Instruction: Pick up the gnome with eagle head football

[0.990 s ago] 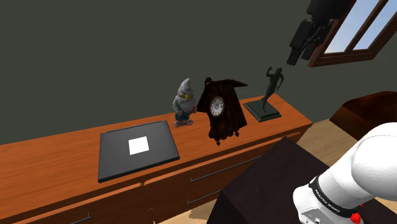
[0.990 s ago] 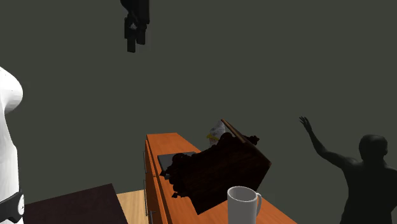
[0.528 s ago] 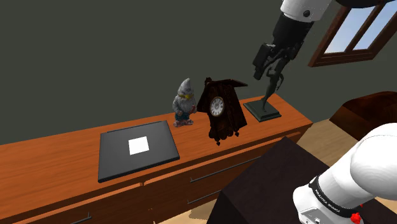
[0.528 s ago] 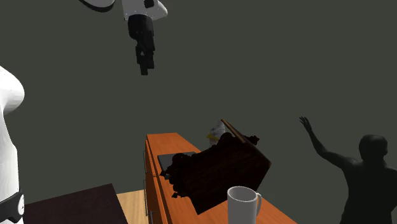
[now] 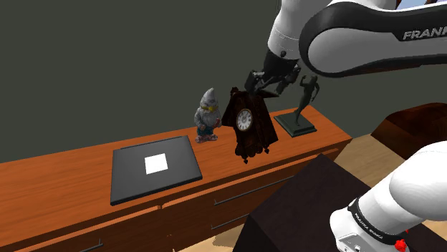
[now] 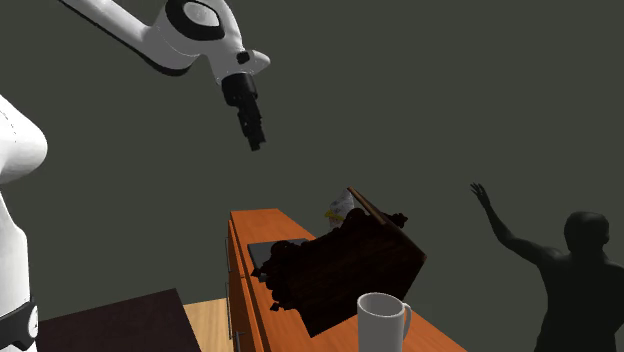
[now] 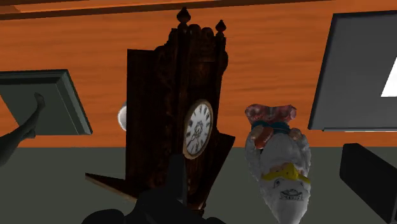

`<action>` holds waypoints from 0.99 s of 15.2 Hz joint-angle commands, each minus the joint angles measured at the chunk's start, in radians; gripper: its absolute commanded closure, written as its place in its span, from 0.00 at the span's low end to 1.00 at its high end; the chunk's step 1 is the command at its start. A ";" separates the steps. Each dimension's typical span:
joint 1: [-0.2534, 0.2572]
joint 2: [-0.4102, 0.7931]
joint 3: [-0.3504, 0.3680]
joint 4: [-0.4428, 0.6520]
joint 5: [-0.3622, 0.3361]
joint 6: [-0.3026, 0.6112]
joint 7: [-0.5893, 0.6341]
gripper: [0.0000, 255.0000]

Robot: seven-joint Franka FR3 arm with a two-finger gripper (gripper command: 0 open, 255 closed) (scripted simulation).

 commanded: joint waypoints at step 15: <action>-0.436 0.872 0.599 0.415 -1.082 -0.049 1.130 0.00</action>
